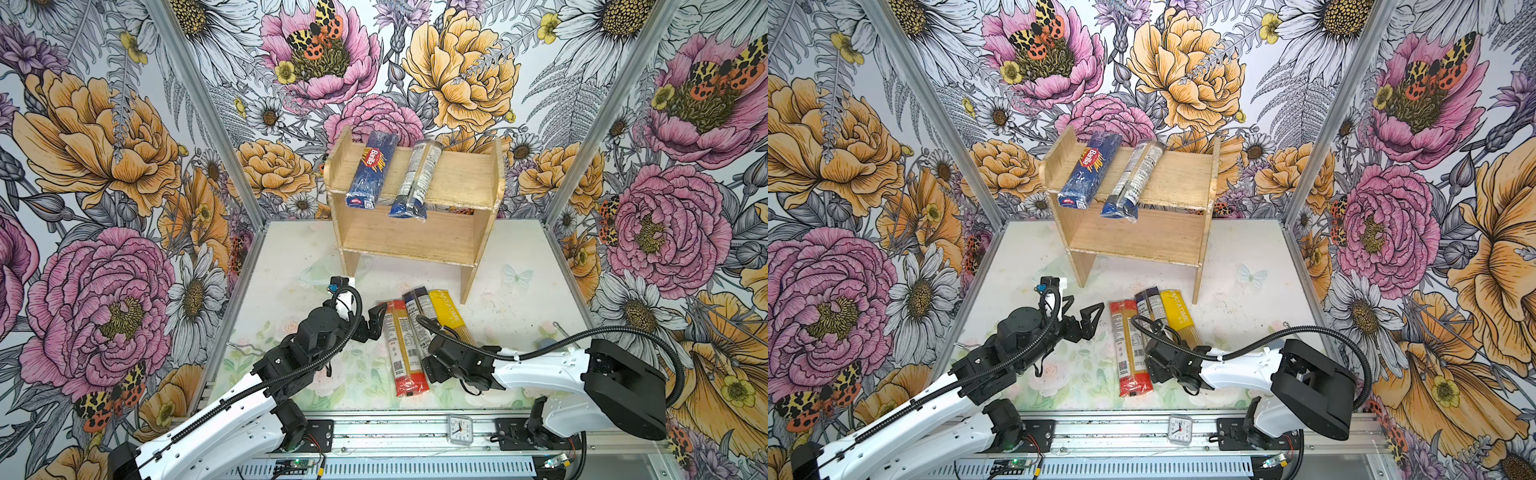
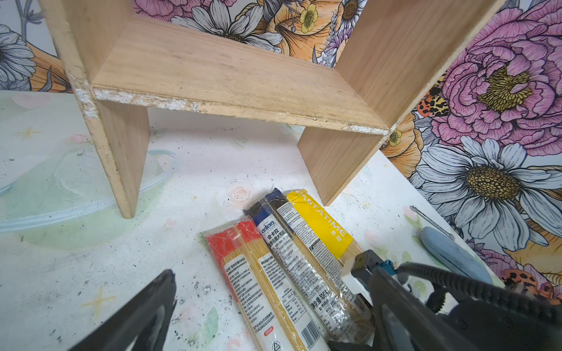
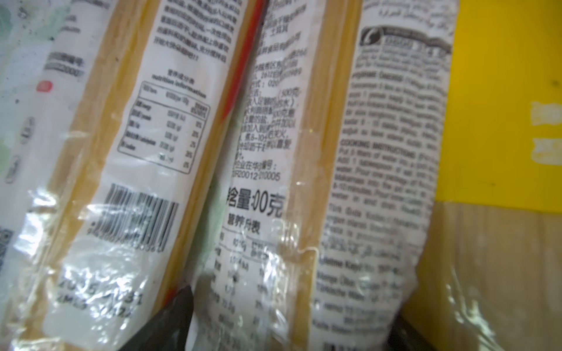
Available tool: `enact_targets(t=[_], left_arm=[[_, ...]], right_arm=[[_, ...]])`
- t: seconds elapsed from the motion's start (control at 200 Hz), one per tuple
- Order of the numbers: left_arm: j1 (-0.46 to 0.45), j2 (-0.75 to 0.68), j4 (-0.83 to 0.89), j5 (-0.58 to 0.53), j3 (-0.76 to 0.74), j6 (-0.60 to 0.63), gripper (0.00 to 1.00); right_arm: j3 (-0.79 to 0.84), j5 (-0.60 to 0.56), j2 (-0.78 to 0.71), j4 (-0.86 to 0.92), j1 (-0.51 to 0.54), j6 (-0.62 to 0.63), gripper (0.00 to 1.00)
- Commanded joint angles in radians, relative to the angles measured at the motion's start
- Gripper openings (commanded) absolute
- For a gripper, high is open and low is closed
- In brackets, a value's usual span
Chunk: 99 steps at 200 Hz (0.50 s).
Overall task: Place and organize the pasta boxes and bags onto the shelf
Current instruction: 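Lower the right gripper onto the white-labelled spaghetti bags beside the PASTATIME bag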
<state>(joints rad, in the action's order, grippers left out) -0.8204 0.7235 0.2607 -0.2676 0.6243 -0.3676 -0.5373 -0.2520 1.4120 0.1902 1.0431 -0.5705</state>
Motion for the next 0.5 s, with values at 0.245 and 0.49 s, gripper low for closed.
enact_targets(t=[0.245,0.49], left_arm=[[0.008,-0.004,0.007,0.004,-0.014,-0.02,0.99],[0.007,-0.004,0.018,-0.011,-0.005,-0.027,0.99]], right_arm=[[0.129,-0.014,0.042,-0.073,0.065,-0.121,0.82],[0.162,0.003,0.014,-0.089,0.085,-0.12,0.69]])
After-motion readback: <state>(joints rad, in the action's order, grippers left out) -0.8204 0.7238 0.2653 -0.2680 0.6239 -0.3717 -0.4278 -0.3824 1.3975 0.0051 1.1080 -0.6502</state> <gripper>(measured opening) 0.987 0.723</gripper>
